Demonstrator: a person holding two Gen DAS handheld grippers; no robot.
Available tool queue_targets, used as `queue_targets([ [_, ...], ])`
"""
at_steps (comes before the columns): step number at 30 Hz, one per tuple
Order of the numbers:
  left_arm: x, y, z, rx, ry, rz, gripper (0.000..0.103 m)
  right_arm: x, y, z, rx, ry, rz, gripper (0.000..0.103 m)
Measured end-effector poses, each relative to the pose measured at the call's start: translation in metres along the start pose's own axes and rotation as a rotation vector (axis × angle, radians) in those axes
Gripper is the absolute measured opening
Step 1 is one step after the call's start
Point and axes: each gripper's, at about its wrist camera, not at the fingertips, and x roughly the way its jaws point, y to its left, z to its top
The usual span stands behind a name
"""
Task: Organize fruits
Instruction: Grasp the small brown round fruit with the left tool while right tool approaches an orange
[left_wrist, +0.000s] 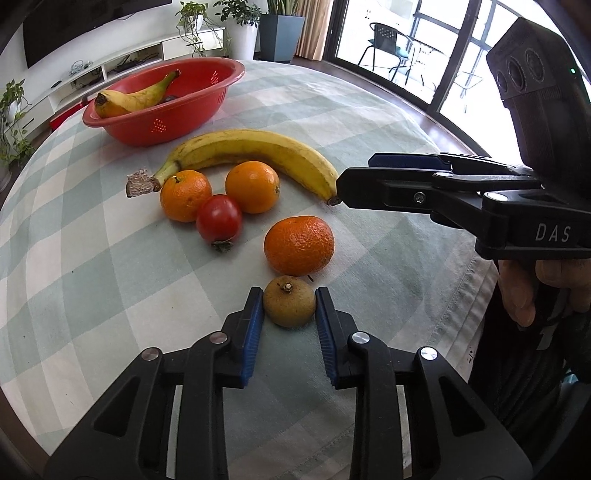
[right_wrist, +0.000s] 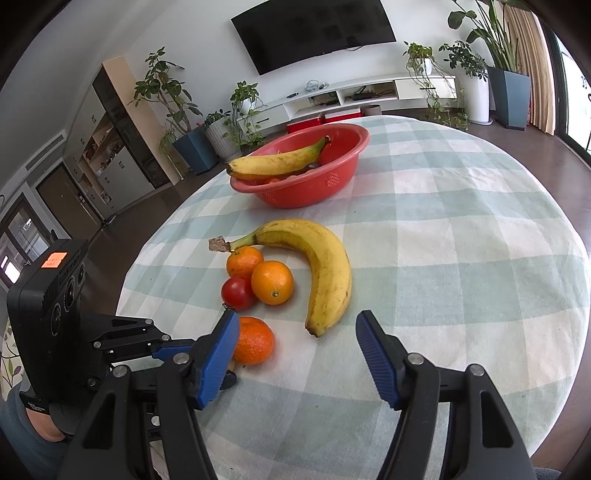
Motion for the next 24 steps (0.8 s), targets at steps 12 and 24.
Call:
queue_targets([
  [12, -0.022, 0.018, -0.018, -0.095, -0.047, 0.0, 0.026, 0.009, 0.021, -0.011, -0.04, 0.064, 0.02, 0.061],
  [24, -0.044, 0.043, -0.032, -0.194, -0.097, -0.009, 0.026, 0.035, 0.055, -0.013, -0.139, 0.14, -0.023, 0.055],
])
